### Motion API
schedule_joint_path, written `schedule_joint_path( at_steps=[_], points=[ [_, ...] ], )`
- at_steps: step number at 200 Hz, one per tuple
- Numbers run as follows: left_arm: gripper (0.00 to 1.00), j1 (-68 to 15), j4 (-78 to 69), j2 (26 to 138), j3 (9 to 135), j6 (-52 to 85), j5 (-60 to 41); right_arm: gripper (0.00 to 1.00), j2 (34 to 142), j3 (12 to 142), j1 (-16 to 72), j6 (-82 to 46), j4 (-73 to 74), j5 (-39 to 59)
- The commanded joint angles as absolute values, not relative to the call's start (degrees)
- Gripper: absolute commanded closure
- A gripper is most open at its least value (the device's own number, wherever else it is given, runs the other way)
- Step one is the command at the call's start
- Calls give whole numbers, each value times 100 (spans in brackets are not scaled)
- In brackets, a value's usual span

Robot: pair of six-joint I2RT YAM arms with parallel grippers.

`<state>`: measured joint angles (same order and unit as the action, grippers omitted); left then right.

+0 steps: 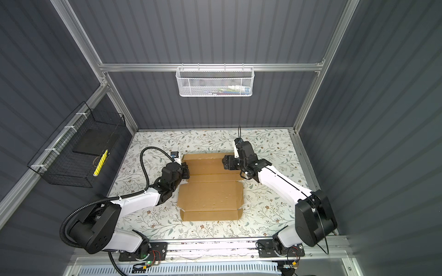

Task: Fold the paper box

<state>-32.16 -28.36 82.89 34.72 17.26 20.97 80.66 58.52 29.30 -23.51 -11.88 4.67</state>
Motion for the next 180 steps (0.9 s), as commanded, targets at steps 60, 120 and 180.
schedule_joint_path(
  at_steps=[60,120,180],
  points=[
    [100,-3225,-2206,8376,3682,1916,2006,20,7121,4764,3281,-2434,-1506,-162],
    [100,-3219,-2126,8333,3709,1907,2013,20,7743,4253,3481,-2792,-625,-461],
    [100,-3226,-2116,8354,3724,1907,1995,20,8120,3918,3481,-2851,-216,-949]
  ],
)
